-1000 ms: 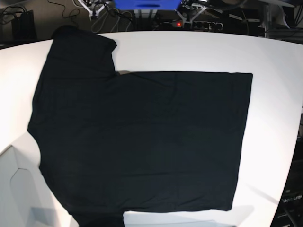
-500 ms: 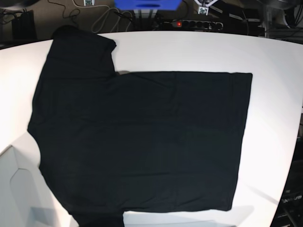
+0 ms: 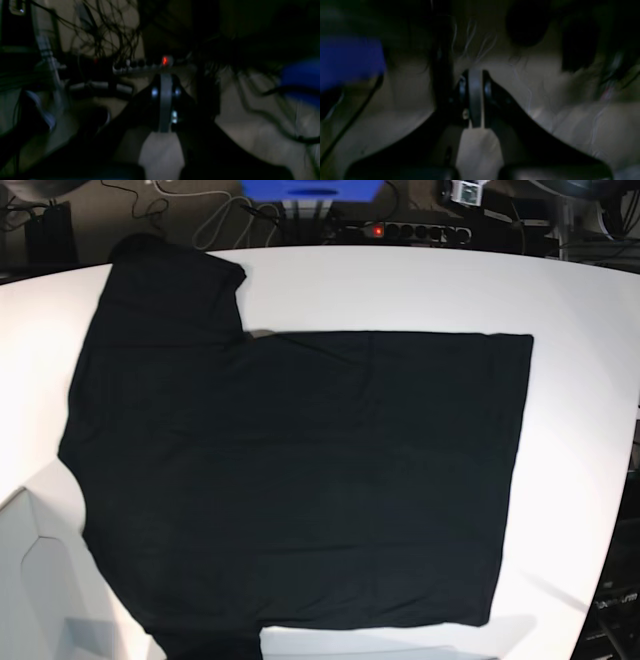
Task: Fold the T-shirt properly
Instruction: 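Move both grippers from rest toward the shirt's shoulder edge, then lower both grippers and pinch the shoulder corners of the black T-shirt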
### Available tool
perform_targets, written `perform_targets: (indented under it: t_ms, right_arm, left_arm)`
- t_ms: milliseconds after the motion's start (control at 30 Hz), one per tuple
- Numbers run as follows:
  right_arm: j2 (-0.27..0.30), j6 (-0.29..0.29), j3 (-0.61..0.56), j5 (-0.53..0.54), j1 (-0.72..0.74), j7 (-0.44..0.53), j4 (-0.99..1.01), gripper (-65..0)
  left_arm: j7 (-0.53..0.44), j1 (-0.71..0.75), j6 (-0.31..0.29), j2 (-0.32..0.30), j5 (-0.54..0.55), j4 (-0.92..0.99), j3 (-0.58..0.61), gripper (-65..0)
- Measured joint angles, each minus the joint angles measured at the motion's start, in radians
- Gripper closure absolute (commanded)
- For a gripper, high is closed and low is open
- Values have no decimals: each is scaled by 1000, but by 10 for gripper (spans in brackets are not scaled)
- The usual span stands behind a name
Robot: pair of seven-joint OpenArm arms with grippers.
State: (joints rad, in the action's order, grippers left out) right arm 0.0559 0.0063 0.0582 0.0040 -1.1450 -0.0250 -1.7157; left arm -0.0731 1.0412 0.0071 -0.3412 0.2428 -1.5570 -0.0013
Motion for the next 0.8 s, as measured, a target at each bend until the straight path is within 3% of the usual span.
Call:
perform_targets:
  t_ms: [133,267,367,467,633,700,800]
  right_arm:
    - [4,-3,53,1,-54,-5,-165,0]
    - [-1,-3,95,1,-58,-1,-264,0]
    - [0,-3,121,0,-41,-1,-283,-68]
    - [-3,-2,116,2,-2,-1,-298,-182]
    - [-1,-2,116,1,41,-2,-300,-315]
    - [-1,-2,116,1,63,-2,-300,-326]
    - [-2,-2,116,1,90,-6,-300,-326]
  left_arm:
    - [8,65,-2,-63,71,-183,-16,0]
    - [12,112,-3,-57,102,-323,-127,-1]
    - [5,108,-3,-9,134,-388,-225,-8]
    - [11,94,-10,36,186,-407,-319,-108]
    - [13,17,-14,45,269,-405,-404,-405]
    - [10,-18,-13,43,293,-390,-431,-461]
    - [18,-103,-10,42,313,-329,-450,-466]
